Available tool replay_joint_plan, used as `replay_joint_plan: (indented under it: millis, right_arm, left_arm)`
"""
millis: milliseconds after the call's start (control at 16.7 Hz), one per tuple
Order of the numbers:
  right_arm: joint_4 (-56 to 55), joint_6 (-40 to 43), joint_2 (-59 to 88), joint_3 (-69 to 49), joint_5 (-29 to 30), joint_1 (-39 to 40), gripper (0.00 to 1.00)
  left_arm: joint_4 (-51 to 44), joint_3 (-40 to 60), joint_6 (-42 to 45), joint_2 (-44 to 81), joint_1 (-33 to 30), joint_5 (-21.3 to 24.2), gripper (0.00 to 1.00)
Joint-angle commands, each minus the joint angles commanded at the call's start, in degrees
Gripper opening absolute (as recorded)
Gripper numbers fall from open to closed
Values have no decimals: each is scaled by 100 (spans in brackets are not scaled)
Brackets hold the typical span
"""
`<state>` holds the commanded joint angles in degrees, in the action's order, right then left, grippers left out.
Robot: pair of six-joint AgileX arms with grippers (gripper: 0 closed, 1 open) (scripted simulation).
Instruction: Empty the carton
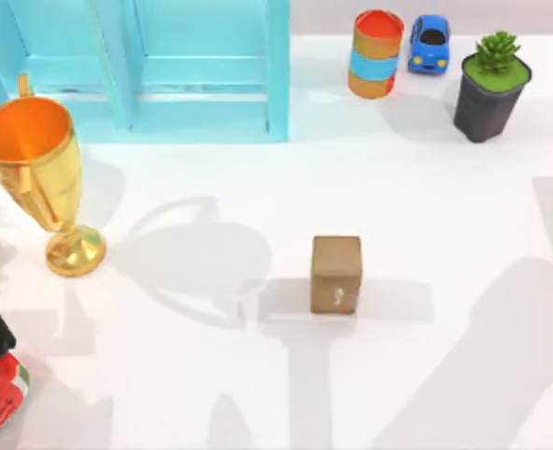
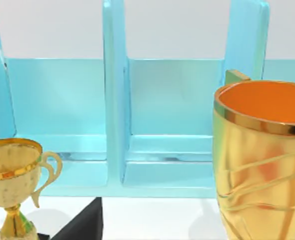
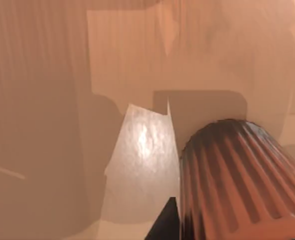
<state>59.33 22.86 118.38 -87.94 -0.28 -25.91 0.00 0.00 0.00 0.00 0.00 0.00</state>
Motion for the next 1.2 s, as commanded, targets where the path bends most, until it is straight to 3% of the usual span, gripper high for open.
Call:
replay_joint_plan:
  millis: [240,780,1200]
  right_arm:
    - [395,-125,-278,-239,55,-114,0]
    - [2580,-250,-783,-2063,162,-381,0]
    - [2919,27,-117,-2801,-1,-25,0]
  left_arm:
    - [0,0,0,0,0,0,100]
    - [0,0,0,0,0,0,100]
    - [0,0,0,0,0,0,100]
